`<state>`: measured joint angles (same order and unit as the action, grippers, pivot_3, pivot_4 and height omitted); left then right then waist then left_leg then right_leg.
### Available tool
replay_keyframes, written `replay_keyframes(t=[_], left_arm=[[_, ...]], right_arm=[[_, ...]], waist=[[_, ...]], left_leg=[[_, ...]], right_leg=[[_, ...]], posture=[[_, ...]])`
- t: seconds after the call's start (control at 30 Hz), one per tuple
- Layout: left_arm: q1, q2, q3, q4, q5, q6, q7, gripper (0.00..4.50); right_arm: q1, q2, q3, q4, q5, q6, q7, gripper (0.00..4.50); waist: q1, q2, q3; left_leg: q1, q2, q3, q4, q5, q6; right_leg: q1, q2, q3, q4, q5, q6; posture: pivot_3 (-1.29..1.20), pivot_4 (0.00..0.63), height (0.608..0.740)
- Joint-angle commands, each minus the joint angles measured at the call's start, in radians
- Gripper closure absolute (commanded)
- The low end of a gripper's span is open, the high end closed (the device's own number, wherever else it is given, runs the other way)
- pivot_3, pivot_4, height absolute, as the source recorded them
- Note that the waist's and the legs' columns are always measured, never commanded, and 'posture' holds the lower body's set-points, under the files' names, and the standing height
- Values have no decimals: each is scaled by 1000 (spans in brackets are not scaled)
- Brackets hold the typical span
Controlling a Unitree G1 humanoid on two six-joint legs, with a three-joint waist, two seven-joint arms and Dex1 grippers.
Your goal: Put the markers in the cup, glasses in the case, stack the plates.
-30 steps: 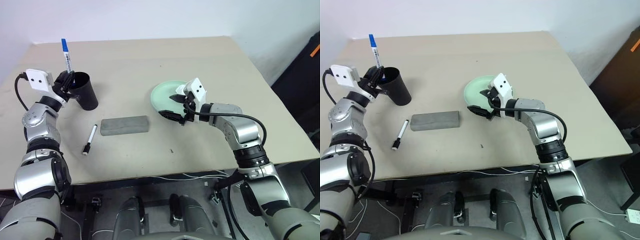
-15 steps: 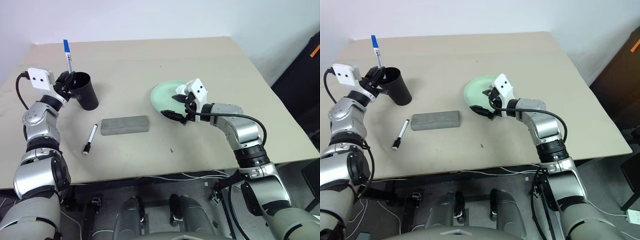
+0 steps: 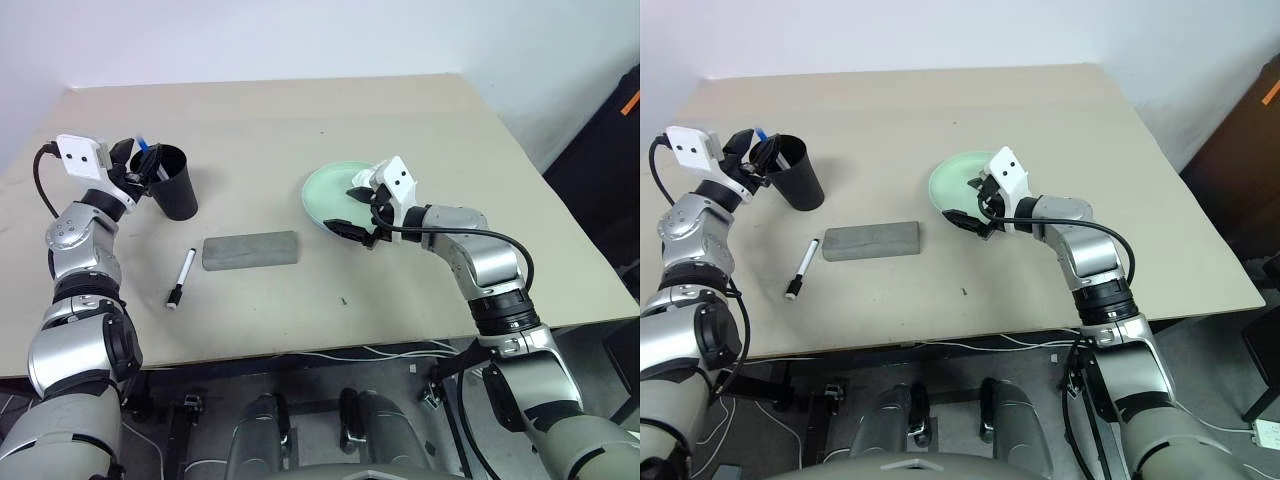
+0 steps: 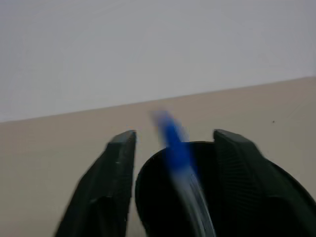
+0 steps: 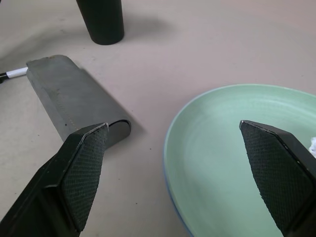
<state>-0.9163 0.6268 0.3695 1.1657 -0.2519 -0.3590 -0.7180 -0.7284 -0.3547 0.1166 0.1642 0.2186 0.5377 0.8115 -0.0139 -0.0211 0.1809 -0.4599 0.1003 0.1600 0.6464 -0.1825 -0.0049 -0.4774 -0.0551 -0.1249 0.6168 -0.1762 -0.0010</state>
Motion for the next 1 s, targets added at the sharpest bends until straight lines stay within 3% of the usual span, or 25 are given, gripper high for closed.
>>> replay_keyframes(t=[0.03,0.07,0.1,0.43,1.0], left_arm=[[2,0,3,-5,-8,3,-13,415],[2,-1,4,-7,-9,3,-15,56],[3,-1,4,-8,-8,3,-14,23],[-2,23,16,-13,-8,-17,27,23],[-50,-12,60,-46,-98,-61,-56,23]], right_arm=[[-13,-2,-1,-8,2,-21,3,0],[-14,-2,0,-7,2,-21,4,0],[-15,-2,0,-6,2,-22,5,0],[-29,14,-3,16,7,-41,12,0],[-23,19,8,39,-15,-96,12,0]], waist=[[-1,0,0],[-1,0,0],[-2,0,0],[-2,0,0],[-3,0,0]], left_leg=[[0,0,0,0,0,0],[0,0,0,0,0,0],[0,0,0,0,0,0],[-1,0,1,0,0,0],[-1,0,0,0,0,0]], right_leg=[[0,0,0,0,0,0],[0,0,0,0,0,0],[0,0,0,0,0,0],[-1,2,0,0,0,0],[-1,3,1,0,0,0]], posture=[[0,150,740],[0,150,740],[0,150,740],[0,150,740],[0,150,740]])
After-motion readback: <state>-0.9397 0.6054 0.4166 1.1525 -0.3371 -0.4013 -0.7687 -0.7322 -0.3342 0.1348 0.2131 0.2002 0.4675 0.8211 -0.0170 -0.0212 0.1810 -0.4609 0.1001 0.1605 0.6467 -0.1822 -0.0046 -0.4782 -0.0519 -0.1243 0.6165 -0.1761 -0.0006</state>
